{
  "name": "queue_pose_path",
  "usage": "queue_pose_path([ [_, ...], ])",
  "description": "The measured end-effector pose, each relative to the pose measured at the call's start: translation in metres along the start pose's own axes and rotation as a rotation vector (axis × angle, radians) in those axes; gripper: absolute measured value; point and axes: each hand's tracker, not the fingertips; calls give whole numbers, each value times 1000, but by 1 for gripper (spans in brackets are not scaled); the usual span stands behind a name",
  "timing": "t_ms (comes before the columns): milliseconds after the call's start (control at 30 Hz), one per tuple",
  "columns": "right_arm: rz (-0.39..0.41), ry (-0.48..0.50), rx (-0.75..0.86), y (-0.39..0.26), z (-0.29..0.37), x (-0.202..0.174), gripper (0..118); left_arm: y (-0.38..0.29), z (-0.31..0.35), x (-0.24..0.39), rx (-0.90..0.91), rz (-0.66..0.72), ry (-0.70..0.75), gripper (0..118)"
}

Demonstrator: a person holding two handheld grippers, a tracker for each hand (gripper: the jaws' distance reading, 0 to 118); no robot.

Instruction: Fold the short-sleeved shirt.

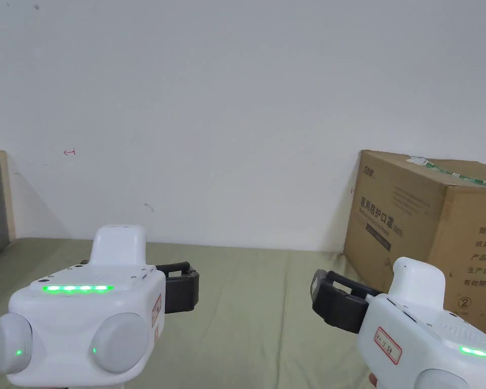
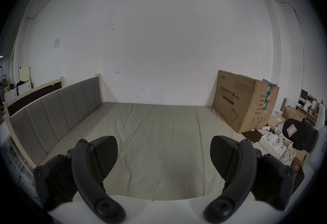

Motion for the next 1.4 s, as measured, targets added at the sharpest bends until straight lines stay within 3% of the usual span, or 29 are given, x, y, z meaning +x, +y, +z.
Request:
queue_pose_path([
  [567,-17,32,-20,2,-3,-7,118,0,-3,-4,-28,19,5,109],
  [1400,-26,5,-38,-1,-2,-9,118,-6,-3,-4,-60,30,-2,109],
])
